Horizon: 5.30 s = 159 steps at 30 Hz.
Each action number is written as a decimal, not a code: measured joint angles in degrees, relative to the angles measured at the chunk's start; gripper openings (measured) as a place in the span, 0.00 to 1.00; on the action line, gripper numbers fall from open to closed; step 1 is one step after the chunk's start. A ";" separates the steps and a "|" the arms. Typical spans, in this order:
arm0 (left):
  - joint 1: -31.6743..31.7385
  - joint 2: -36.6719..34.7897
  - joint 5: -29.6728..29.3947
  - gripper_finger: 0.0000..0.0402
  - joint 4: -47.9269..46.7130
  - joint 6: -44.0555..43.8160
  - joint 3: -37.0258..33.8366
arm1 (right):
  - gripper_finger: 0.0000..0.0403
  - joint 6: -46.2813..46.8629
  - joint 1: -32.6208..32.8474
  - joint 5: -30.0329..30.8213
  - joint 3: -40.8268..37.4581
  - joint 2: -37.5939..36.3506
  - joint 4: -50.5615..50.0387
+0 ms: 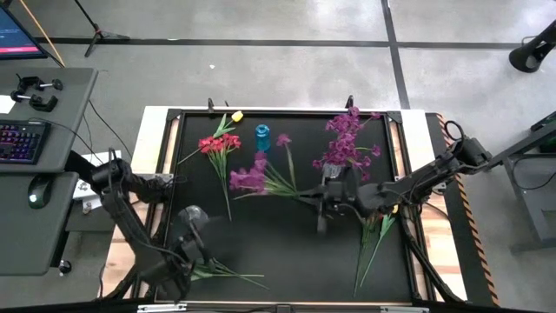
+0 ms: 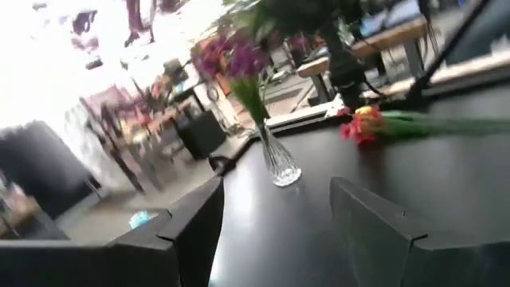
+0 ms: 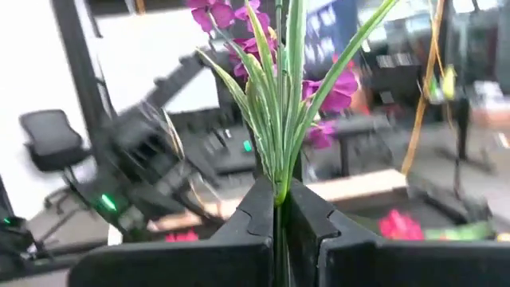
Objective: Sort flowers into vase by color
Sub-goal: Put the violet flowers into the right transparent vase
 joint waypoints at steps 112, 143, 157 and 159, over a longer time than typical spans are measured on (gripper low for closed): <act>47.53 -16.02 90.96 0.41 152.85 100.85 -30.57 | 0.00 -5.77 -10.89 -21.48 5.81 15.47 19.02; 50.61 -16.00 87.71 0.09 145.46 97.30 -29.94 | 0.08 -1.56 -12.86 -25.39 5.81 15.43 10.94; 50.74 -30.39 79.60 0.00 122.01 100.37 -29.83 | 0.76 -1.69 -12.73 -19.76 5.75 6.46 -10.37; 50.74 -32.87 79.04 0.00 117.08 100.17 -29.83 | 0.80 -0.02 -12.73 -19.75 5.75 3.87 -14.93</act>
